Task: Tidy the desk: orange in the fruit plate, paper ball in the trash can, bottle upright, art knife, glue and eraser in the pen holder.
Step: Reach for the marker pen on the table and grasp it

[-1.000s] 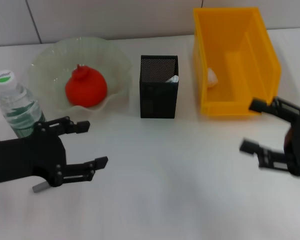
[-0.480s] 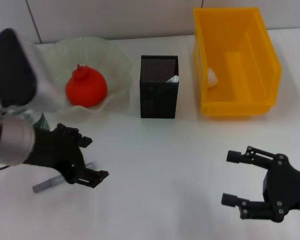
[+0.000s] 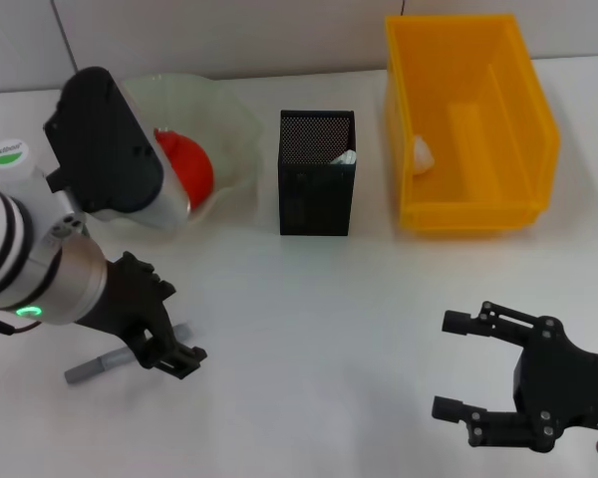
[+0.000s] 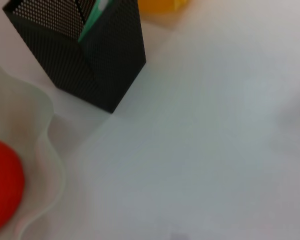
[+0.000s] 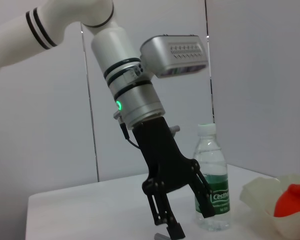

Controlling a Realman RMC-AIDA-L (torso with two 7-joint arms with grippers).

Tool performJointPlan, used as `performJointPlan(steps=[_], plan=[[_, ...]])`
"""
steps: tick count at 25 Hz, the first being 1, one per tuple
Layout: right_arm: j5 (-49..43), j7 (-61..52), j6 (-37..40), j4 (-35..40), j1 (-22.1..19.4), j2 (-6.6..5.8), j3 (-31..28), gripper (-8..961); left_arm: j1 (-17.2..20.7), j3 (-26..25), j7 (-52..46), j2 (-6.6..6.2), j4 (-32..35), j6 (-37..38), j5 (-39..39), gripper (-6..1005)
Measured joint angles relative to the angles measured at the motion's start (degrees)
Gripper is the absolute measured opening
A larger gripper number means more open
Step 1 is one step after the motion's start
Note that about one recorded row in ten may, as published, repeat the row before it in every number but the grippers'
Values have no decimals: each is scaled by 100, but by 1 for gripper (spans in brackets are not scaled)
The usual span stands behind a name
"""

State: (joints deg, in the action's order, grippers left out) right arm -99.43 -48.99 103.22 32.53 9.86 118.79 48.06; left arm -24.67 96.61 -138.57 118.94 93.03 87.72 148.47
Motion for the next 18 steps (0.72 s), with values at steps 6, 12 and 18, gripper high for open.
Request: performJointPlan(steps=[6,12,18], plan=[[-30,22,-23,-191,130,4,19,839,-17,173,-102,14,-131,-108,111,793],[-188,23,-52,-232,218,10,9,839,-83,182,-12,13,-309,-140,183,775],[-217,22,-57,-239,254,13,1,840,-188,197,175,14,-415,-105,459,758]])
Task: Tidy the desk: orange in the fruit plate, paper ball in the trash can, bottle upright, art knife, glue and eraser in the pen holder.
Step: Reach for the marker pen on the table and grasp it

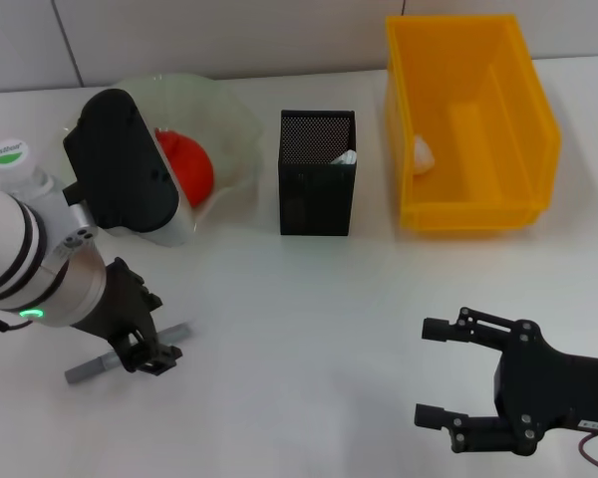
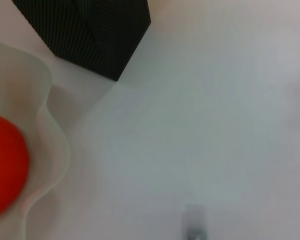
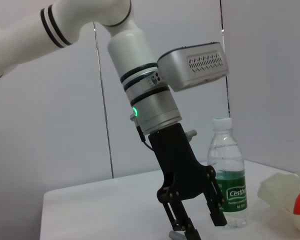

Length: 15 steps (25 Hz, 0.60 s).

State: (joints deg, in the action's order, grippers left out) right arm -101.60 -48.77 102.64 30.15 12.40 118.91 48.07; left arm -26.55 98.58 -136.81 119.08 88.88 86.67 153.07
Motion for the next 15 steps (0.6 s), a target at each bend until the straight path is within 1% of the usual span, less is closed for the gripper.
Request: performJointPlan(steps=[5,7,8,9,15], plan=[[-9,-1,-4,0,7,-3,-14,840,-247,35,12,2,-261,99,97,615],[-9,-1,-4,-8,8,0,-10,840,-247,35,12,2,-261,99,97,617],[-9,0,-6,-21,8,2,-6,840,-298,56,12,3,-337,100,112,618],[-9,0,-16,-33,8,2,-3,840,-457,97,14,9,-588,83,137,619],[-9,1,-89,-92,13,1,16,840,-636,125,15,10,-867,26,134,617]])
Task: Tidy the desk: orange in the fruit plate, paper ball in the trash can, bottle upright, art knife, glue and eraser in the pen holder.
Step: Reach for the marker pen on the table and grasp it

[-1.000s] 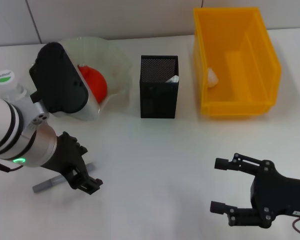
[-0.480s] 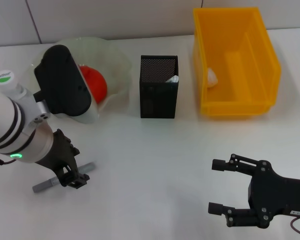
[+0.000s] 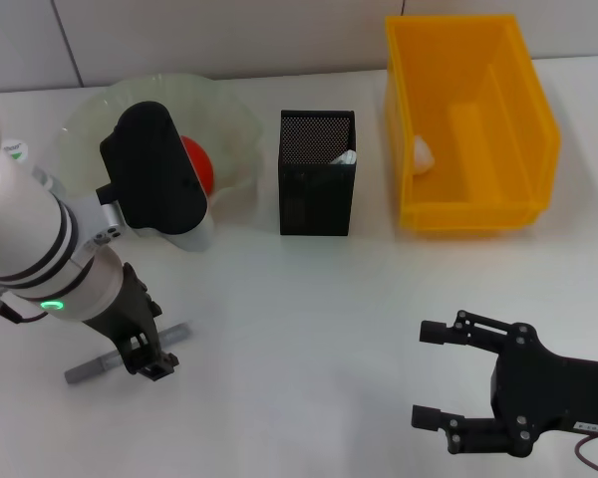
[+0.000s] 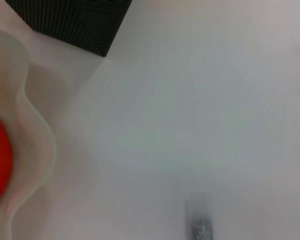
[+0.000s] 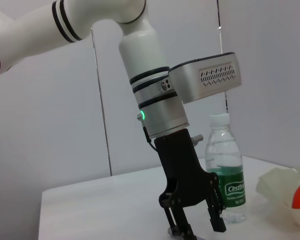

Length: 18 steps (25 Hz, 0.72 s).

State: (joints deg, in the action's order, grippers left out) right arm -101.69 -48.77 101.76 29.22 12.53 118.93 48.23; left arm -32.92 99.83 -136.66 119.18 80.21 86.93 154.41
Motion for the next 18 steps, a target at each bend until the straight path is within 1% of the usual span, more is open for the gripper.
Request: performJointPlan(steps=[9,18], plan=[[-58,3,-61,-31,56,-2,11,840,-167,2,6,0,-291,-108,1,616],[-69,2,-61,-40,69,-2,-16,840,-205,-48,-8,0,-314,-137,-4,614]])
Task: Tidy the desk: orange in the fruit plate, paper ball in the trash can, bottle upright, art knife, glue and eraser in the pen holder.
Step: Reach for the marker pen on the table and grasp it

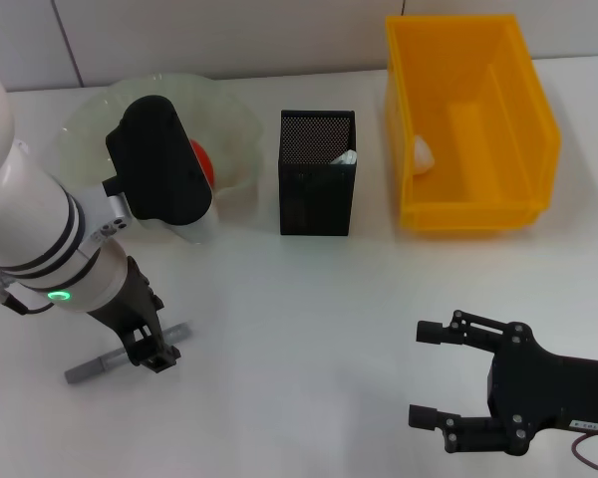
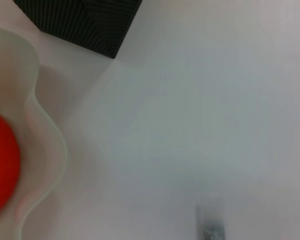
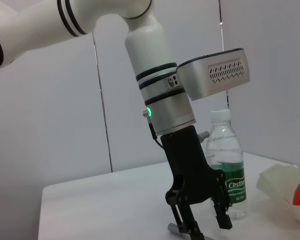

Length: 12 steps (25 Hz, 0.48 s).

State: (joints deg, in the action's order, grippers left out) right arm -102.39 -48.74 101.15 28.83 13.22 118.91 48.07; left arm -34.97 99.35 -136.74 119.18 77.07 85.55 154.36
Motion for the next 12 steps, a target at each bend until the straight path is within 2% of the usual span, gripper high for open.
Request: performJointPlan(steps=[12], plan=[[-1,0,8,-22,-14,0,-25,840,-35,47,9,0,-160,-5,17,579]])
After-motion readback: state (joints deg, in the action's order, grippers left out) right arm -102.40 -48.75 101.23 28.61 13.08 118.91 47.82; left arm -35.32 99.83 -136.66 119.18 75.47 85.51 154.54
